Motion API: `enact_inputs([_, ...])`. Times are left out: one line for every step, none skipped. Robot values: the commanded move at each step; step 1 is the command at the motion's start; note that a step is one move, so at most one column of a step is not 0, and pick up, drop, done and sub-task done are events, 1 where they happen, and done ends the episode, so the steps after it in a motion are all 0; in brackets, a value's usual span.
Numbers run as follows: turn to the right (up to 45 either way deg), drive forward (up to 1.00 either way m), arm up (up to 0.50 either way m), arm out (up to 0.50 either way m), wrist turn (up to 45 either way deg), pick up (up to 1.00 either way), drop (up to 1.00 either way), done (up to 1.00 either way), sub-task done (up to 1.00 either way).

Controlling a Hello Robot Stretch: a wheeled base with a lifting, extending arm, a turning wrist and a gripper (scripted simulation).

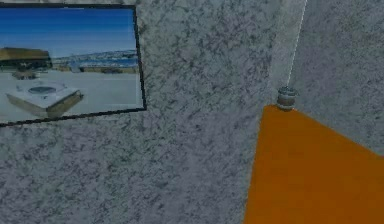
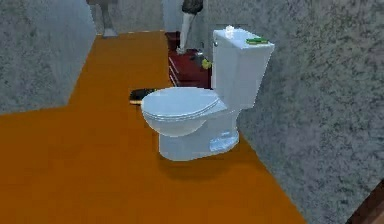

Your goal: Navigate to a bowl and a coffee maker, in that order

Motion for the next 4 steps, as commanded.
enact_inputs([0.0, 0.05, 0.0, 0.0, 0.0, 0.0, 0.0, 0.0, 0.0])
enact_inputs([-45.0, 0.0, 0.0, 0.0, 0.0, 0.0, 0.0, 0.0, 0.0])
enact_inputs([-45.0, 0.0, 0.0, 0.0, 0.0, 0.0, 0.0, 0.0, 0.0])
enact_inputs([-6.0, 0.0, 0.0, 0.0, 0.0, 0.0, 0.0, 0.0, 0.0])
